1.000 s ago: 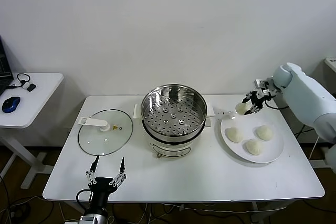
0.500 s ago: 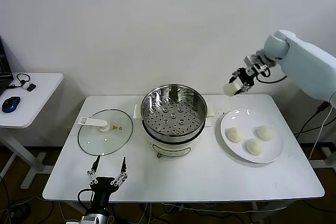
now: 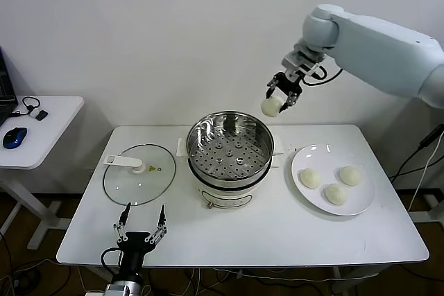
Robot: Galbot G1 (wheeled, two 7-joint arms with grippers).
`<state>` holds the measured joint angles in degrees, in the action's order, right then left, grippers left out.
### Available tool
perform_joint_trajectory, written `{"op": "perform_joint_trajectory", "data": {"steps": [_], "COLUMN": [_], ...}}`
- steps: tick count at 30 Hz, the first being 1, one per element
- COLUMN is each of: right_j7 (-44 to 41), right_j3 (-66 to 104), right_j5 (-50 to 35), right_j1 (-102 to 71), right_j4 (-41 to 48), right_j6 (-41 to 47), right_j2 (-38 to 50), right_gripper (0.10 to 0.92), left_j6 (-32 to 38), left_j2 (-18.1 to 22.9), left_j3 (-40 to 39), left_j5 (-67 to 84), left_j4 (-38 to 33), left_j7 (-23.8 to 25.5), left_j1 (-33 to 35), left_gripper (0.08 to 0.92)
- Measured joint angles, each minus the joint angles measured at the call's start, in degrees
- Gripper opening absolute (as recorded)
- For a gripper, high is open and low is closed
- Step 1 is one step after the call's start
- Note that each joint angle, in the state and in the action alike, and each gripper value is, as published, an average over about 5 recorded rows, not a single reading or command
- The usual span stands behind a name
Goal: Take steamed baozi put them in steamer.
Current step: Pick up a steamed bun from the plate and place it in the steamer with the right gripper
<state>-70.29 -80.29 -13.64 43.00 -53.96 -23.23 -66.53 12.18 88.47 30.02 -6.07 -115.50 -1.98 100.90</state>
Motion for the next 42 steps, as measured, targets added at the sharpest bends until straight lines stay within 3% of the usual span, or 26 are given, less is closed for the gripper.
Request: {"op": "perform_joint_trajectory", "data": {"steps": [21, 42], "right_j7": [2.3, 4.8], "right_j3": [7.7, 17.9], "right_j5": [21.4, 38.8], "right_j1": [-12.4, -20.8], "right_j4": [12.1, 21.9], "right_j6": [-11.9, -17.3], "right_j2": [-16.4, -22.3], "right_gripper": [0.585, 0.585], "left_j6": [-0.2, -0.5], "left_j2": [-0.1, -0.2], "left_j3": [0.7, 0.5], "left_j5": [0.4, 0.9], "left_j4": [-0.2, 0.1], "left_j7": [-0.1, 0.0], "left_j1": [0.3, 0.1], "left_gripper": [0.823, 0.823]}}
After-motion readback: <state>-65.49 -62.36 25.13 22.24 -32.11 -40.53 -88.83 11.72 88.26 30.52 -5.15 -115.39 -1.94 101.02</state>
